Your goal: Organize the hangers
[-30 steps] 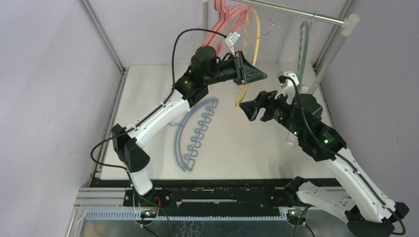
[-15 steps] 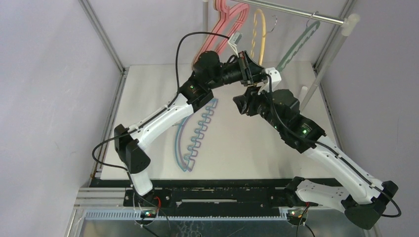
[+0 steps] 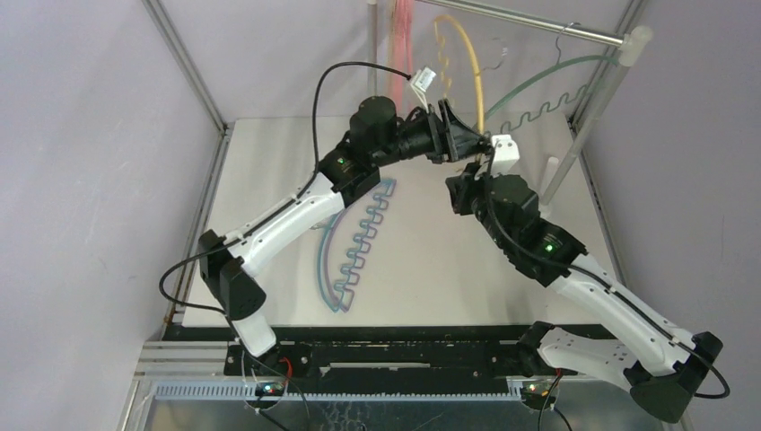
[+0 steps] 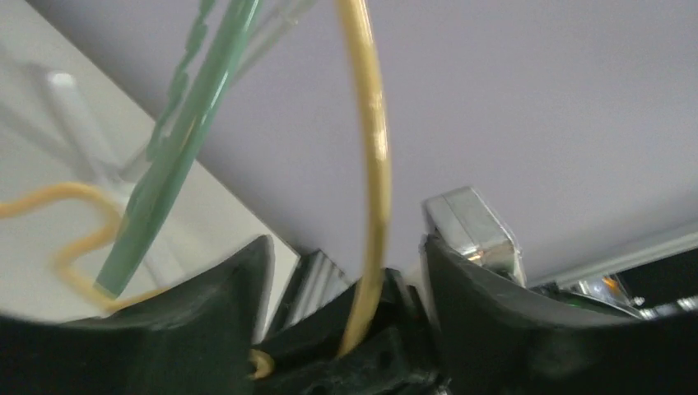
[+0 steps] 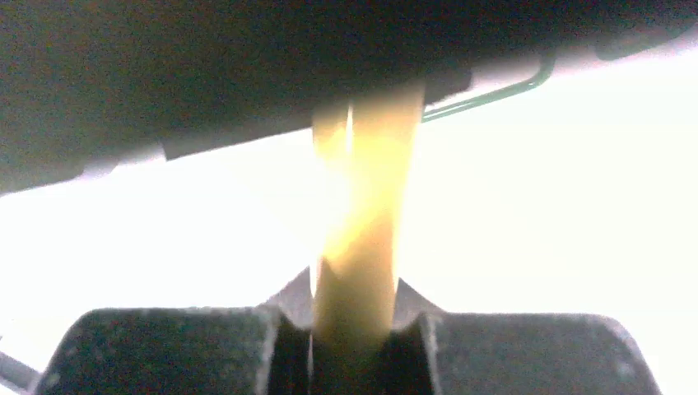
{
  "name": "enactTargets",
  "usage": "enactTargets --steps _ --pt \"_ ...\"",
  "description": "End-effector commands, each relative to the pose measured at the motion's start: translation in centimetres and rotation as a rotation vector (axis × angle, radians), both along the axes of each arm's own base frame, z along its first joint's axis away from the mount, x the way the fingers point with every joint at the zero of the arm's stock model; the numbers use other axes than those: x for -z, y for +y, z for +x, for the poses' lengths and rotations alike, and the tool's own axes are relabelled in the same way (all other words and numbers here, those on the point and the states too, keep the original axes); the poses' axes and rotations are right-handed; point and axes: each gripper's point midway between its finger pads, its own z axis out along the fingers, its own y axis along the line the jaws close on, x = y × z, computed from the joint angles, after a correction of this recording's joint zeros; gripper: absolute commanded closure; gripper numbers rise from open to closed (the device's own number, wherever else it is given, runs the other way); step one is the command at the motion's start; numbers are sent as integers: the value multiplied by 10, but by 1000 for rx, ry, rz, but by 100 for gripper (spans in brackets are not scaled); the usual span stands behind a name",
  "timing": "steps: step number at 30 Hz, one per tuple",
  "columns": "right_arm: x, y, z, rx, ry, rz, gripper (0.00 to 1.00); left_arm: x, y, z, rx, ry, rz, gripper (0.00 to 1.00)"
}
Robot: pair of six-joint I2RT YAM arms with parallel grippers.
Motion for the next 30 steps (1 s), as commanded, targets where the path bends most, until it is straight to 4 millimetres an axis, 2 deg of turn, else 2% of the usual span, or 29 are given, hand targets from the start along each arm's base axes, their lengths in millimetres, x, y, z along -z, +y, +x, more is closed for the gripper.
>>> enactTargets --steps 1,2,6,13,18,20,26,30 --pt "-27 -13 2 49 -84 43 100 -108 42 -37 26 -206 -150 7" --pt "-27 -13 1 49 -80 45 100 -112 44 -39 30 -217 -148 1" --pt "-31 -20 -3 80 -83 61 100 -118 49 -52 74 -236 -145 0" --pt "-29 -26 1 114 -84 44 100 -104 62 -70 110 -230 -118 1" --pt "-39 -20 6 119 -74 63 100 -103 74 -90 151 -240 -116 0" --pt "-42 -16 5 116 -64 70 100 -95 80 -93 139 -237 -103 0" --pt "-45 -5 -9 114 -26 113 100 -83 97 -103 110 -237 -85 1" --pt "-48 9 -22 103 -1 134 100 -82 109 -112 108 -244 -72 1"
